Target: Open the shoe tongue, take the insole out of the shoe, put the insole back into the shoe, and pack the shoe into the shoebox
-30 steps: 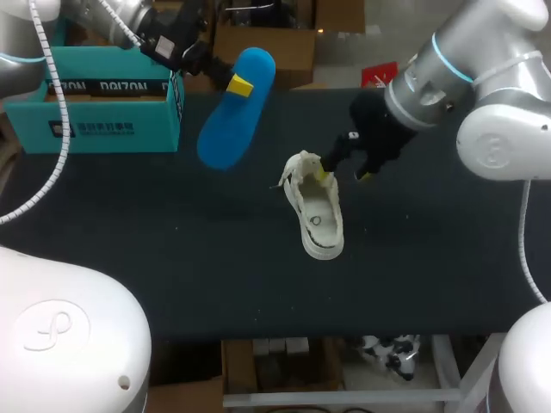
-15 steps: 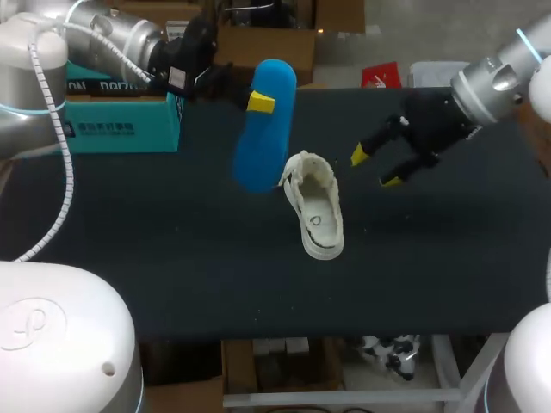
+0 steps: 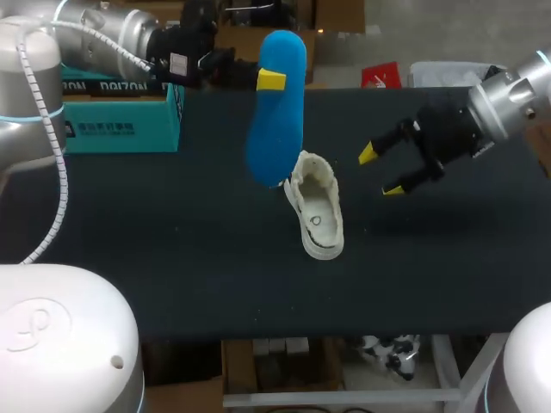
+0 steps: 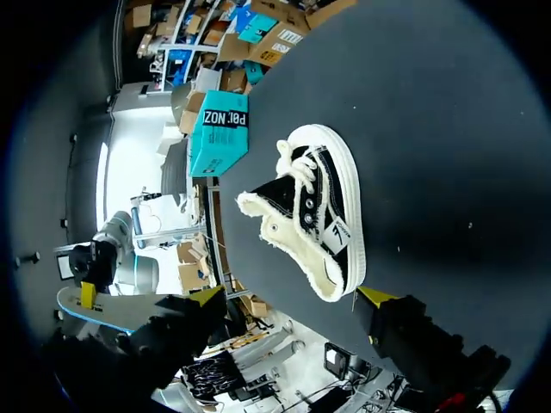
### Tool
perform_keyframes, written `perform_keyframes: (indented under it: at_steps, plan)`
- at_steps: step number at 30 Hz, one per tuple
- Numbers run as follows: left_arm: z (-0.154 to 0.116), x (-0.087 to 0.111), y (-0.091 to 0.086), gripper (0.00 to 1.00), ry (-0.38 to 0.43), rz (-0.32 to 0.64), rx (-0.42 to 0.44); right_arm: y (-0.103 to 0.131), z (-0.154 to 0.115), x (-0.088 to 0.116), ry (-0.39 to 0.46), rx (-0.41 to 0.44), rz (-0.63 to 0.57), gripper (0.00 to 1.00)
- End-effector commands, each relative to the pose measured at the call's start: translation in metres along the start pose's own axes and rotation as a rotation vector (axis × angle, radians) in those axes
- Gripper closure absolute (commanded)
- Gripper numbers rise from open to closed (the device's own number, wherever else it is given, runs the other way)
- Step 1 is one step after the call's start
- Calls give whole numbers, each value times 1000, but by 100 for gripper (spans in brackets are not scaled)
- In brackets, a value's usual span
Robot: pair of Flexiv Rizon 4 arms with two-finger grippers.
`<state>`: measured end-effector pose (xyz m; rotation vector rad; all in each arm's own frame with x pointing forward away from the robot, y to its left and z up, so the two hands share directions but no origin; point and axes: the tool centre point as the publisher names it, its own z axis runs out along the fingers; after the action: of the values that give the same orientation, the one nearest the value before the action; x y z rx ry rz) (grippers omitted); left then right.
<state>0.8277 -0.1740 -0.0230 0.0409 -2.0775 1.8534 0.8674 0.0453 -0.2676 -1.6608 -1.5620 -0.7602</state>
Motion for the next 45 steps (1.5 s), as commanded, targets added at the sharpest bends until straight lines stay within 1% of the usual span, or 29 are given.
perform_keyframes:
  at_steps: [1, 3, 5, 6, 8, 10, 14, 17, 22, 24, 27, 29, 30, 36, 42, 45]
  plan:
    - [4, 2, 5, 100, -95, -45, 93, -6, -6, -11, 171, 3, 133, 0]
    - [4, 0, 3, 100, -120, -86, 130, -10, -6, -13, 206, -2, 167, 0]
    - [5, 0, 3, 100, -138, -107, 150, -13, -5, -16, 279, 7, 184, 0]
    - [5, -1, 3, 100, -133, -122, 149, -15, -4, -19, 294, 4, 197, 0]
    - [7, -2, 6, 100, -147, -135, 155, -17, 0, -24, 336, 12, 221, 0]
    - [8, -3, 8, 100, -142, -158, 152, -19, 1, -26, 331, 6, 232, 0]
    - [6, -4, 11, 100, -150, -174, 159, -19, 1, -26, 331, 6, 232, 0]
    - [2, -6, 18, 100, -153, -205, 171, -19, 1, -26, 331, 6, 232, 0]
    - [-2, -20, 35, 100, -136, -288, 179, -19, 1, -26, 331, 6, 232, 0]
    - [-3, -24, 38, 100, -118, -315, 191, -17, 0, -26, 361, 22, 277, 0]
    - [-2, -28, 41, 100, -119, -331, 196, -15, -1, -26, 375, 15, 345, 0]
    - [0, -30, 43, 100, -119, -343, 194, -15, -1, -26, 388, 9, 364, 0]
    - [0, -31, 44, 100, -121, -345, 196, -15, -1, -26, 411, 14, 381, 0]
    - [2, -38, 48, 100, -117, -363, 206, -16, 0, -26, 412, 14, 398, 0]
    - [0, -39, 49, 100, -118, -364, 215, -18, 0, -26, 410, 14, 407, 0]
    - [3, -35, 52, 100, -117, -308, 204, -19, 3, -25, 424, 29, 403, 0]
